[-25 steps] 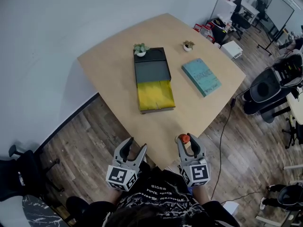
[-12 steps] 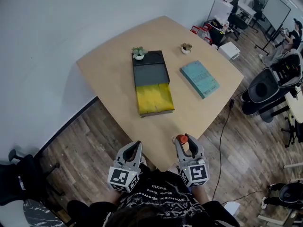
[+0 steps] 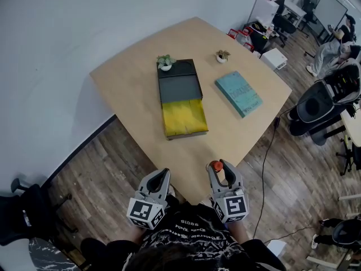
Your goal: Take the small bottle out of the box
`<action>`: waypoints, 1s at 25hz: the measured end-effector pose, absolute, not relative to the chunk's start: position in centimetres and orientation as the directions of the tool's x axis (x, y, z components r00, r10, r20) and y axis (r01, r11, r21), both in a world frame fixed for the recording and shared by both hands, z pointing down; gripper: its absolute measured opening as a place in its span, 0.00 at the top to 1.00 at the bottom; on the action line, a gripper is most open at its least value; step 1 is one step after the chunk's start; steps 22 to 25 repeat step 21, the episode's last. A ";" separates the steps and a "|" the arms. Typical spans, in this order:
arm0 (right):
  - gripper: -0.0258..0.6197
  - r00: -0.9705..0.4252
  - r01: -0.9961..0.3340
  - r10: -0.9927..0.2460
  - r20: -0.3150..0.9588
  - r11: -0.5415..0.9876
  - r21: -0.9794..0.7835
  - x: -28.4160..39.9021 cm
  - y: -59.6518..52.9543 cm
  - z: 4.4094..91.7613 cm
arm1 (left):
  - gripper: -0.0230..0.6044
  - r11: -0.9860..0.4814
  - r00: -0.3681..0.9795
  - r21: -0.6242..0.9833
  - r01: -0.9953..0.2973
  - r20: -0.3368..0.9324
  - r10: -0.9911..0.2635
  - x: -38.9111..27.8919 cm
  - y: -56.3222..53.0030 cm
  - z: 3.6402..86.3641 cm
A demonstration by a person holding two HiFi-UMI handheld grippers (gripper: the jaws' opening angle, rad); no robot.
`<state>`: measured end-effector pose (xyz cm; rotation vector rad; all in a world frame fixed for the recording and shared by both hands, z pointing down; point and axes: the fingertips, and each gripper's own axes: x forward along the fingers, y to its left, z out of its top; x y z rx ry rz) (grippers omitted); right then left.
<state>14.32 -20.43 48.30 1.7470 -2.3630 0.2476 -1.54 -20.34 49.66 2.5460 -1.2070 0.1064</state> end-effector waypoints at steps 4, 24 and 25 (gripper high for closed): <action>0.72 -0.285 -0.956 -0.922 0.263 0.291 -0.015 14.3 -20.7 48.5 | 0.96 -0.579 0.631 0.263 -0.772 0.202 -0.749 -1.9 -20.8 49.8; 0.72 -0.293 -0.953 -0.913 0.283 0.304 -0.007 13.9 -21.1 49.1 | 0.96 -0.566 0.618 0.257 -0.783 0.223 -0.754 -2.6 -20.9 50.6; 0.72 -0.293 -0.953 -0.913 0.283 0.304 -0.007 13.9 -21.1 49.1 | 0.96 -0.566 0.618 0.257 -0.783 0.223 -0.754 -2.6 -20.9 50.6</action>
